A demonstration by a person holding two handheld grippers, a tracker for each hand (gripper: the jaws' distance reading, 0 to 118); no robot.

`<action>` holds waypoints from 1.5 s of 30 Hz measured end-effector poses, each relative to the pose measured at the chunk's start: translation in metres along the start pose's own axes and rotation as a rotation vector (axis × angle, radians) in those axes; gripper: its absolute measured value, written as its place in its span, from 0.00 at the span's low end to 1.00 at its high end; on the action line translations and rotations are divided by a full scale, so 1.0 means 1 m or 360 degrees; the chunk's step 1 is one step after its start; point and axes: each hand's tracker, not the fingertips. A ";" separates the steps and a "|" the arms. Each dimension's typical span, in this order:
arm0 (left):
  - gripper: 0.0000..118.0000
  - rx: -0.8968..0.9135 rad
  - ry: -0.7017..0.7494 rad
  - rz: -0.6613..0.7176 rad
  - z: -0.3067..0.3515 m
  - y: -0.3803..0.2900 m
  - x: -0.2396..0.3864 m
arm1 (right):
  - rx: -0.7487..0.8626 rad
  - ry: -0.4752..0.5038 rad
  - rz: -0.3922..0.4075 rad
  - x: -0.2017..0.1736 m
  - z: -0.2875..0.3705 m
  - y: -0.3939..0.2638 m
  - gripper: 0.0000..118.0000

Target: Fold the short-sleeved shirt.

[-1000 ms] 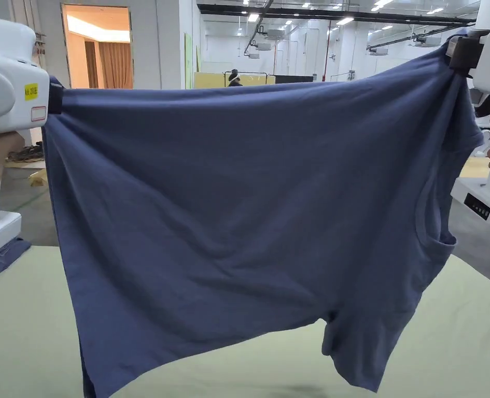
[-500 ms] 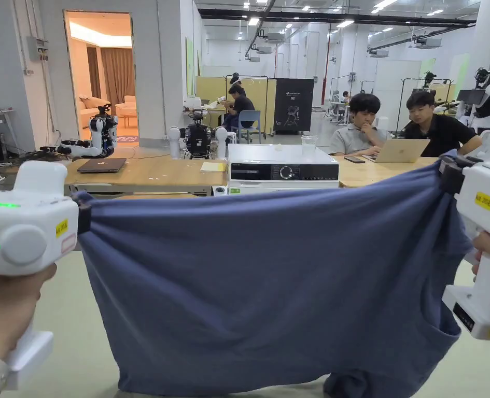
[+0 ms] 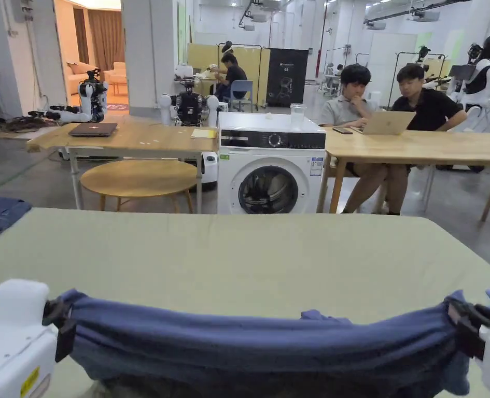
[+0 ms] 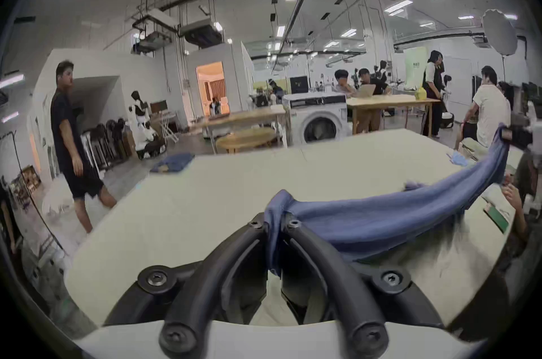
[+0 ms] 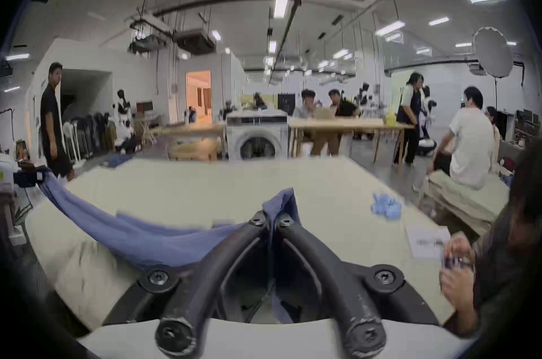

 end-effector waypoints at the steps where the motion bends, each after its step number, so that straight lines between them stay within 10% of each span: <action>1: 0.01 -0.0058 -0.0003 0.0025 0.006 -0.022 0.003 | -0.0070 -0.0015 0.0037 0.002 0.001 -0.025 0.00; 11: 0.03 -0.0667 -0.0071 0.0161 0.032 -0.180 -0.005 | -0.0753 -0.0089 0.0037 -0.002 0.005 -0.146 0.06; 13: 0.28 -0.0637 -0.0045 0.0179 0.034 -0.176 -0.005 | -0.0662 -0.0067 -0.0054 0.002 0.014 -0.142 0.40; 14: 0.63 -0.0593 0.0019 0.0119 0.042 -0.171 -0.001 | -0.0606 -0.0034 -0.0090 0.003 0.021 -0.137 0.74; 16: 0.90 -0.0521 0.0023 0.0102 0.052 -0.165 0.002 | -0.0427 0.0020 -0.0135 0.000 0.038 -0.133 0.95; 19: 0.90 -0.0466 -0.0004 0.0086 0.075 -0.159 0.015 | -0.0222 0.0049 -0.0117 -0.015 0.074 -0.124 0.95; 21: 0.83 -0.0444 -0.0031 0.0049 0.089 -0.163 0.023 | -0.0272 0.0065 -0.0118 -0.024 0.088 -0.124 0.75; 22: 0.61 -0.0448 -0.0036 0.0053 0.094 -0.165 0.026 | -0.0299 0.0103 -0.0121 -0.026 0.091 -0.127 0.42; 23: 0.09 -0.0464 -0.0051 0.0064 0.098 -0.168 0.029 | -0.0307 0.0117 -0.0118 -0.030 0.095 -0.131 0.00; 24: 0.00 -0.0514 -0.0057 0.0098 0.100 -0.172 0.031 | -0.0317 0.0081 -0.0080 -0.035 0.097 -0.135 0.00; 34: 0.00 -0.0677 -0.0031 0.0167 0.102 -0.206 0.030 | -0.0461 0.0148 0.0053 -0.060 0.086 -0.150 0.00; 38: 0.92 -0.0757 0.0001 0.0158 0.090 -0.203 0.021 | -0.0505 0.0179 -0.0004 -0.066 0.079 -0.151 0.00; 45: 0.90 -0.0781 -0.0039 0.0319 0.035 -0.192 0.000 | -0.0558 0.0163 0.0005 -0.064 0.065 -0.147 0.00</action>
